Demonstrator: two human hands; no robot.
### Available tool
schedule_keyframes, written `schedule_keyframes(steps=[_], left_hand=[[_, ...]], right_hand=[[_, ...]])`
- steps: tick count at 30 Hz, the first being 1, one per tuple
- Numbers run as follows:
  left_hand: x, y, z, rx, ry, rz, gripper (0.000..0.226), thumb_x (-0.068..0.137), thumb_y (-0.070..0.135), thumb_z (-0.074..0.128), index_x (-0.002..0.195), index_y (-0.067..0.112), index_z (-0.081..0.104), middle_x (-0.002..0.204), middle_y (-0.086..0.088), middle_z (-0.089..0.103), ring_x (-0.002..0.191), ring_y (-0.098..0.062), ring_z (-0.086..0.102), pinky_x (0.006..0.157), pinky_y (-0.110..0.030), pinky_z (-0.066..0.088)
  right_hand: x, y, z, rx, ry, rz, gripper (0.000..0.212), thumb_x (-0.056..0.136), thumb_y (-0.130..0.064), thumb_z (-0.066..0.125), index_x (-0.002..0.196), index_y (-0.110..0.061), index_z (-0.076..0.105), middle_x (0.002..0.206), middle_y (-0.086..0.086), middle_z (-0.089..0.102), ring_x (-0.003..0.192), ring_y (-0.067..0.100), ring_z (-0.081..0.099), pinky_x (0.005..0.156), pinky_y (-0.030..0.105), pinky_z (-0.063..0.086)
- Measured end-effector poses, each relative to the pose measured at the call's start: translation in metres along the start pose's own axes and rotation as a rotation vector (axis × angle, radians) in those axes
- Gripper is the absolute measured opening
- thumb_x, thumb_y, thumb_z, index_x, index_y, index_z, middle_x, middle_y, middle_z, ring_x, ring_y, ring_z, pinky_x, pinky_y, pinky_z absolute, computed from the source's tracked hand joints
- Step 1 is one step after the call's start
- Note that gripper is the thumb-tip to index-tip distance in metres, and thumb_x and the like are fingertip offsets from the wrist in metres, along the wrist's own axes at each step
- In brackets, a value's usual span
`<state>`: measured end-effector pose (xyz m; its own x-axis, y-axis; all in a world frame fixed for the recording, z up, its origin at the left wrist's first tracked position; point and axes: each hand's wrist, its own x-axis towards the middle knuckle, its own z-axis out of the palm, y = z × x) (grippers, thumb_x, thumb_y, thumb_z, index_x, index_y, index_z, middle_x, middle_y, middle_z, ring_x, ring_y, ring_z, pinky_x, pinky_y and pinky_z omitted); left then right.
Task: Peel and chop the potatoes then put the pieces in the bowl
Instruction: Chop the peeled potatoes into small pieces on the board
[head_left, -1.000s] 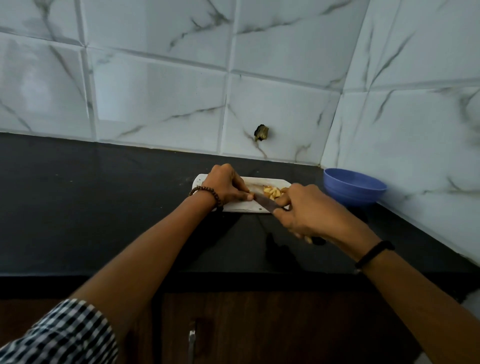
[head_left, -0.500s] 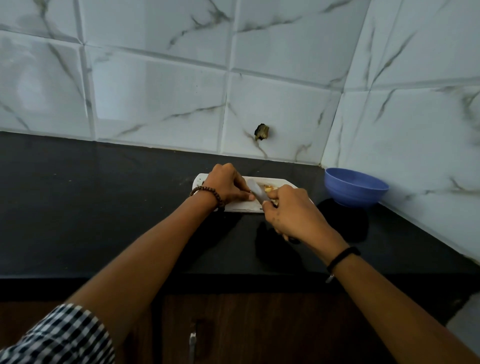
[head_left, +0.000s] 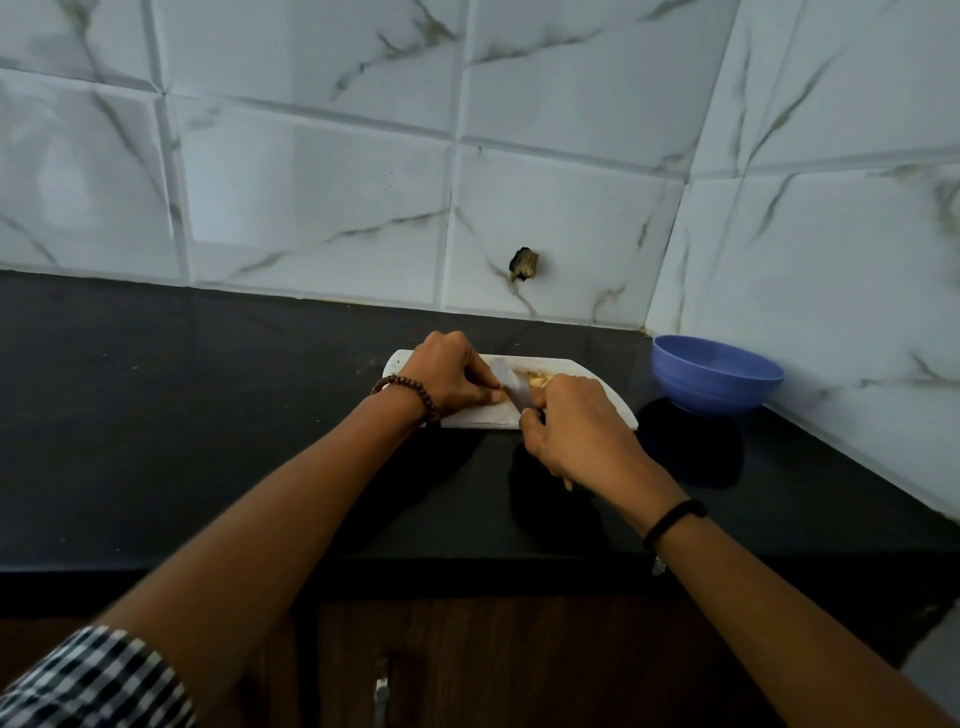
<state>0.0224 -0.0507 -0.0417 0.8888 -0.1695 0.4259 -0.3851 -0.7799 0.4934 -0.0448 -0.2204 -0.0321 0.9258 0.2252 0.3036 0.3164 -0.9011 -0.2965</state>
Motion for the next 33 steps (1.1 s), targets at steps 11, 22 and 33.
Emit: schedule_keyframes(steps=[11, 22, 33], left_hand=[[0.001, 0.002, 0.001, 0.039, 0.005, 0.008, 0.016, 0.076, 0.028, 0.079, 0.089, 0.018, 0.08, 0.086, 0.004, 0.075, 0.085, -0.007, 0.065, 0.084, -0.025, 0.054], [-0.004, 0.001, -0.001, 0.01, 0.005, 0.004, 0.015, 0.08, 0.026, 0.075, 0.09, 0.016, 0.079, 0.086, 0.004, 0.075, 0.076, 0.001, 0.059, 0.068, -0.009, 0.042], [-0.005, 0.0, -0.002, -0.063, 0.005, 0.017, 0.018, 0.077, 0.026, 0.078, 0.093, 0.019, 0.077, 0.09, 0.004, 0.074, 0.08, 0.001, 0.063, 0.064, 0.002, 0.042]], right_hand=[[0.01, -0.01, 0.001, 0.002, -0.025, 0.061, 0.017, 0.096, -0.025, 0.056, 0.104, -0.01, 0.061, 0.1, 0.011, 0.063, 0.084, 0.026, 0.06, 0.066, 0.03, 0.043], [-0.001, -0.039, -0.004, -0.113, -0.078, 0.082, 0.025, 0.095, -0.014, 0.06, 0.12, -0.011, 0.056, 0.117, 0.01, 0.062, 0.103, 0.029, 0.065, 0.076, 0.037, 0.051], [-0.026, -0.019, -0.036, -0.102, -0.195, 0.09, 0.011, 0.097, -0.018, 0.059, 0.104, -0.009, 0.058, 0.08, 0.009, 0.066, 0.053, 0.018, 0.066, 0.053, 0.03, 0.058]])
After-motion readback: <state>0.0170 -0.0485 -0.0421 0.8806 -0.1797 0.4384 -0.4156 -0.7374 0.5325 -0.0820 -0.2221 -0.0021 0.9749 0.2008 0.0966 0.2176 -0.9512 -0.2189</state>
